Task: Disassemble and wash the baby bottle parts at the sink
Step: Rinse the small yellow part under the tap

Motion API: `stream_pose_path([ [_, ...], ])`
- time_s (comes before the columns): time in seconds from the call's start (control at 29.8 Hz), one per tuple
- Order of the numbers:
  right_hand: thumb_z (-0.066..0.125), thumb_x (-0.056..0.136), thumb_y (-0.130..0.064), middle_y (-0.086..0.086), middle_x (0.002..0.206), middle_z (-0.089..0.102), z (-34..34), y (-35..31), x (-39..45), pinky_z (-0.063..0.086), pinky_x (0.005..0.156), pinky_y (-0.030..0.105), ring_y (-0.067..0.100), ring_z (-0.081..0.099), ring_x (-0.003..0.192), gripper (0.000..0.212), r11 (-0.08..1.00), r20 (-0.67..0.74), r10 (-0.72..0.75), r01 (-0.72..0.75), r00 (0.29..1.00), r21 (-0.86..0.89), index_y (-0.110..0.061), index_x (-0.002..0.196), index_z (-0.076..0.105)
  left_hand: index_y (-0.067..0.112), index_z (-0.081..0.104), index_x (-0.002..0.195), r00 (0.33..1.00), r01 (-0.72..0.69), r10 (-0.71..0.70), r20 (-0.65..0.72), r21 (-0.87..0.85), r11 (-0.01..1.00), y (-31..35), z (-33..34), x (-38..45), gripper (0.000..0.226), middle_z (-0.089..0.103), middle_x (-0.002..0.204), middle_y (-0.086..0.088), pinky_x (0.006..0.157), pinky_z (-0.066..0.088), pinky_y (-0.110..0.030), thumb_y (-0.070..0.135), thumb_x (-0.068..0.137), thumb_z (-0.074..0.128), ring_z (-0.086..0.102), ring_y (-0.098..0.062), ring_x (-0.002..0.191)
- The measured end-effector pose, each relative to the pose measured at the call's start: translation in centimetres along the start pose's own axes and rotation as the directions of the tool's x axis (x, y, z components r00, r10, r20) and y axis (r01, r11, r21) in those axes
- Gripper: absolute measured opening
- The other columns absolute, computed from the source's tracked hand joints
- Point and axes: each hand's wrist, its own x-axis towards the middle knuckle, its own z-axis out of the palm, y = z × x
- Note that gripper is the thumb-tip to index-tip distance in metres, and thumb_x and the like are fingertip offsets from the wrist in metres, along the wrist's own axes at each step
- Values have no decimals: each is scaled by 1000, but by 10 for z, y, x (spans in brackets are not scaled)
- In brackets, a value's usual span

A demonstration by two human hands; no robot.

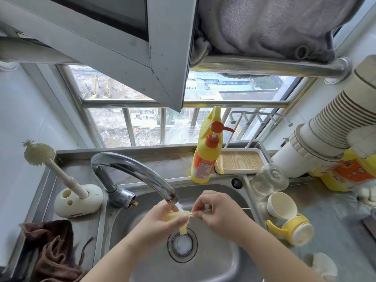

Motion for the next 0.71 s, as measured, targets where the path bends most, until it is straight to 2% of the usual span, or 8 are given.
stream_pose_path([
  [0.07,65,83,-27,-18,75,52,2,-5,1,36,62,15,-5,48,68,5,999,2,-36,36,999,-40,-27,79,66,1,66,90,1000,-18,18,14,13,1000,3,4,1,60,62,71,4,60,40,-14,50,57,74,54,-4,62],
  [0.17,63,85,-29,-18,76,50,-1,-3,0,33,62,15,-4,47,69,5,997,22,-25,26,999,-75,-29,80,65,1,69,90,1000,-26,26,-16,5,1000,3,0,2,59,66,73,-4,63,41,-17,49,57,72,57,-11,67],
  [0.27,64,85,-29,-16,77,53,-8,5,-1,38,64,18,0,47,67,12,998,14,40,-39,999,-49,-33,74,62,-1,67,93,999,-19,18,-28,-55,998,0,-6,1,58,71,84,-15,72,45,-19,47,61,72,63,-14,77],
  [0.37,66,83,-26,-14,79,57,-6,5,-1,48,70,26,3,52,70,14,999,-9,35,-35,999,13,-32,71,63,-4,61,89,999,13,-8,45,-117,993,6,-2,0,40,66,69,-1,63,43,-12,31,71,70,59,-6,65],
  [0.44,67,82,-25,-14,79,58,-6,2,-1,49,72,29,4,53,72,14,999,-19,24,-24,1000,24,-32,71,64,-1,61,90,998,41,-31,53,-209,977,5,-1,1,31,67,77,-3,67,47,-18,23,72,65,61,-10,73],
  [0.5,68,82,-26,-14,76,57,-9,5,0,50,72,32,5,53,70,15,997,-14,43,-42,999,57,-33,70,64,1,62,95,998,58,-49,38,-310,949,4,-1,-1,30,69,90,-10,77,52,-28,20,71,64,64,-19,86],
  [0.57,69,81,-26,-15,74,56,-13,6,0,50,73,34,4,51,69,12,995,-10,55,-54,998,89,-31,71,66,3,62,98,996,85,-70,53,-402,912,4,1,-4,34,70,95,-11,77,55,-29,19,70,67,65,-20,89],
  [0.71,67,83,-27,-16,76,54,-9,-6,1,47,70,26,1,49,69,8,1000,-10,-6,6,1000,28,-30,75,66,3,61,97,996,16,-3,85,-158,987,7,4,-2,58,67,78,6,66,46,-15,43,58,75,62,-7,74],
])
